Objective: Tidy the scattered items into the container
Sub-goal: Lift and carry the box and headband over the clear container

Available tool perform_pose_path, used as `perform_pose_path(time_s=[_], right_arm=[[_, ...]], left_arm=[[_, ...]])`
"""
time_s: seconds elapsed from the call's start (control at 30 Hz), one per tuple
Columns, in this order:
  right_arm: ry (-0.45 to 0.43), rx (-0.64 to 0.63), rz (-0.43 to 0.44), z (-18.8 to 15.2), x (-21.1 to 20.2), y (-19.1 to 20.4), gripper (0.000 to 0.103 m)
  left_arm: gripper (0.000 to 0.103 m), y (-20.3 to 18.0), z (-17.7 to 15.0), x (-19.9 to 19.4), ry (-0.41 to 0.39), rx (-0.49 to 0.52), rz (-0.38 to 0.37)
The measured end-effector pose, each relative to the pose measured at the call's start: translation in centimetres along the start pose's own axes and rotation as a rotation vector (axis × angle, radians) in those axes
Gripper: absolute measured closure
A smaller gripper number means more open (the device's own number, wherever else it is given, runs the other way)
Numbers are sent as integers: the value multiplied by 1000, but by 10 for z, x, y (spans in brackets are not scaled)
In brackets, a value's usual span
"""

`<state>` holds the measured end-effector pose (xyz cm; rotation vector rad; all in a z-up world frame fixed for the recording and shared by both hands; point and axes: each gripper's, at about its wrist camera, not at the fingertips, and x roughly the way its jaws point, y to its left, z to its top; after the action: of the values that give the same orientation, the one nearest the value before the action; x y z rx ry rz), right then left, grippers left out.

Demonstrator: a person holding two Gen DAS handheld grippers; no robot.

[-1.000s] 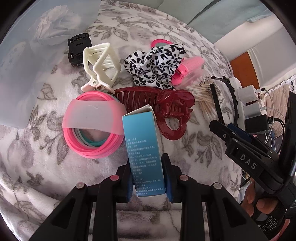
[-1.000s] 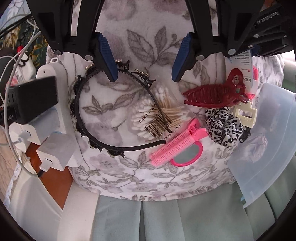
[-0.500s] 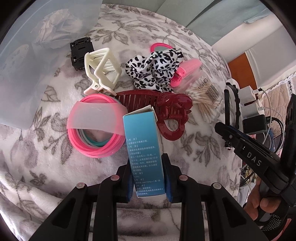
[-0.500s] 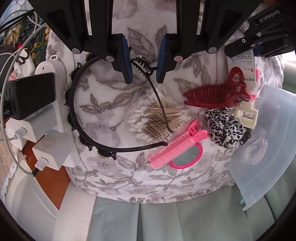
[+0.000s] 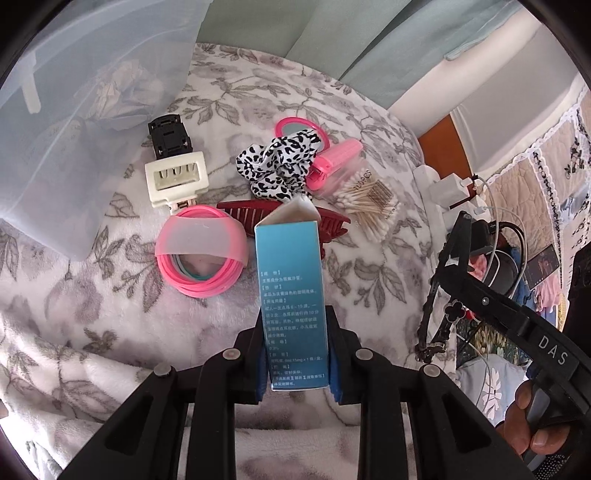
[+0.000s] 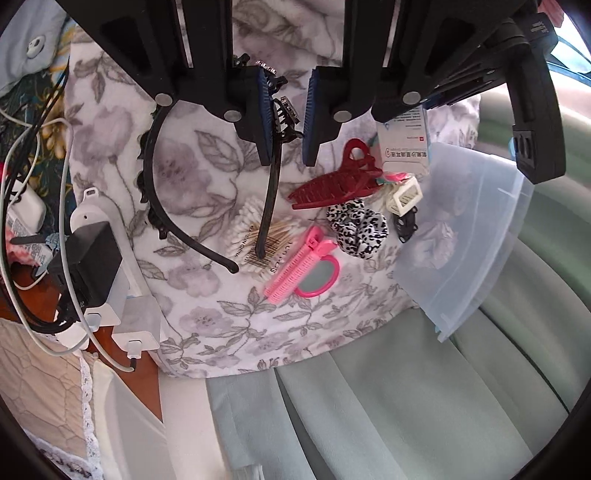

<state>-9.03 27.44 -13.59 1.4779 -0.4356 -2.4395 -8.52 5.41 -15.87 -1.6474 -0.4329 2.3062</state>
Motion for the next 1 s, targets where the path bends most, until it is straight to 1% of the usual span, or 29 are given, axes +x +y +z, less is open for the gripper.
perform_pose_path(time_s=[0.03,0.17,0.23,0.4,0.7,0.83,1.0], right_arm=[[-5,5,10,-2,-4,2,86],[-29,27,39,-10,-23,8,86],[-48,36,68,-12,-34,9,86],[-119,33,100,-12,-65,18,86],[-252,7,130,-5,-124,44,86],[-303,-32,149,-1,-147,65,86],[-351,-87,181,8,-168,96,86]], left_arm=[[77,-1,3,2,-3,2,-4],[77,-5,0,-13,-27,7,-15],[77,-9,-1,-20,-41,11,-25],[77,-17,-2,-49,-105,41,-48],[77,-26,4,-119,-252,96,-99],[77,-20,8,-150,-326,103,-97],[77,-3,14,-192,-437,89,-80]])
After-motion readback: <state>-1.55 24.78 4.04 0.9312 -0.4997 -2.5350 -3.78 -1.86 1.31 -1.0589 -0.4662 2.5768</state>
